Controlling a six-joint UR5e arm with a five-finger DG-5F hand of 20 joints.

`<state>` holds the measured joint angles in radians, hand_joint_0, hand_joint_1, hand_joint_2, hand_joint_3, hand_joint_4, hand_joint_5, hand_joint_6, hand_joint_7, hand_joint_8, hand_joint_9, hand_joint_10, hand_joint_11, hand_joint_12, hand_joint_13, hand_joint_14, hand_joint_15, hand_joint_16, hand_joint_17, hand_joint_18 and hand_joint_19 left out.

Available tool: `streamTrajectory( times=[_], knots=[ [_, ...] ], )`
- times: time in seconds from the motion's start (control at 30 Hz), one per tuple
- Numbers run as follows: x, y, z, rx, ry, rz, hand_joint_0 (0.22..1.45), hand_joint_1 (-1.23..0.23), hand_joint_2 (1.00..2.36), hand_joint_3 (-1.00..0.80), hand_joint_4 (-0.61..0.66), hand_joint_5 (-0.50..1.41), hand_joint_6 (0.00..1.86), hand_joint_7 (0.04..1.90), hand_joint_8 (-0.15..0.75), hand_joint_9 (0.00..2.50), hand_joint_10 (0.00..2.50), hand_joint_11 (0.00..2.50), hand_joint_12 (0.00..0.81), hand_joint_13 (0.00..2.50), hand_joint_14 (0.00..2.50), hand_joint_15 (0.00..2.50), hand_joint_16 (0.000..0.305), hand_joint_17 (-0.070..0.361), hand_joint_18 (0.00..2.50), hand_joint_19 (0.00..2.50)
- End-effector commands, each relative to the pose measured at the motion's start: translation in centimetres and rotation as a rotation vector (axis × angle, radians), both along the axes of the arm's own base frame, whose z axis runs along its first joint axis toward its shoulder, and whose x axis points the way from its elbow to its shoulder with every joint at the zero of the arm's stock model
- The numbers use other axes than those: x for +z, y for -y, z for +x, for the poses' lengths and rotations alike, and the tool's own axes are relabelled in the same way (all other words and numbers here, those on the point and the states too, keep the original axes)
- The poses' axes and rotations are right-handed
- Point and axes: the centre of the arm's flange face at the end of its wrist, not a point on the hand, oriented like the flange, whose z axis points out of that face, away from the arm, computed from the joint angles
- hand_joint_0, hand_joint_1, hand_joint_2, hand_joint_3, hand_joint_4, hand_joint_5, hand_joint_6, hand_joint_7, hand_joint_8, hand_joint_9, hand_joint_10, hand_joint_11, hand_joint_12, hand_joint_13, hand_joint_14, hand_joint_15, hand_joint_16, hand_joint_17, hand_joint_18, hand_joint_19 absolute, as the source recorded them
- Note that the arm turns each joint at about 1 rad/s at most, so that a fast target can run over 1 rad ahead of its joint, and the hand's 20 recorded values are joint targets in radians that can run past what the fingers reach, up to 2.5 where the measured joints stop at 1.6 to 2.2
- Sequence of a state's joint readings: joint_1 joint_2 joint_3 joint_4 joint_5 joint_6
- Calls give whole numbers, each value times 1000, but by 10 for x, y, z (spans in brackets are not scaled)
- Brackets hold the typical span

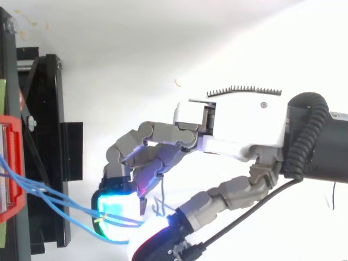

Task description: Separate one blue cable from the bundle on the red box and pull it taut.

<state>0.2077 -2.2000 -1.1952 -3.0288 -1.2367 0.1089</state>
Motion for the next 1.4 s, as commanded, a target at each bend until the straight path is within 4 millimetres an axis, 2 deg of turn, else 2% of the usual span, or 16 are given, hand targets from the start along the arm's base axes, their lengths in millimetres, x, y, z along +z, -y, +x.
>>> streamTrajectory(
  times=[0.0, 0.4, 0.57, 0.73, 0.87, 1.0, 1.13, 1.37],
  knots=[
    [0, -1, 0, 1, 0, 0, 531, -724, 1000, -500, 67, -137, 821, 1081, 314, 928, 16, 663, 389, 459, 6, 186, 56, 125, 433, 436],
    [-1, 0, 0, -1, -2, 0, 530, -665, 1000, -500, 81, -128, 810, 1091, 327, 982, 14, 657, 393, 506, 6, 214, 56, 126, 455, 462],
    [-1, 0, 0, -1, 0, 0, 417, -652, 1000, -500, 113, -123, 810, 1075, 363, 1015, 12, 659, 439, 550, 6, 226, 66, 149, 518, 469],
    [-1, -1, 0, 1, -2, 0, 384, -618, 1000, -500, 118, -118, 806, 1072, 376, 1025, 15, 648, 457, 558, 6, 222, 70, 158, 530, 468],
    [0, 0, 0, -1, 1, 0, 427, -576, 1000, -500, 88, -109, 795, 1099, 363, 1049, 13, 652, 439, 557, 6, 225, 66, 148, 506, 481],
    [0, -1, 0, 1, 1, 0, 575, -515, 1001, -476, 6, -93, 776, 1169, 318, 1108, 19, 674, 377, 561, 7, 246, 53, 119, 472, 539],
    [0, -1, 0, 1, 0, 0, 581, -525, 1008, -363, 22, -90, 763, 1163, 320, 1123, 18, 676, 384, 567, 8, 260, 54, 122, 469, 543],
    [0, -1, 0, 1, 0, 0, 581, -584, 1008, -309, 70, -85, 750, 1141, 344, 1125, 17, 657, 410, 585, 7, 246, 60, 134, 498, 524]
  ],
)
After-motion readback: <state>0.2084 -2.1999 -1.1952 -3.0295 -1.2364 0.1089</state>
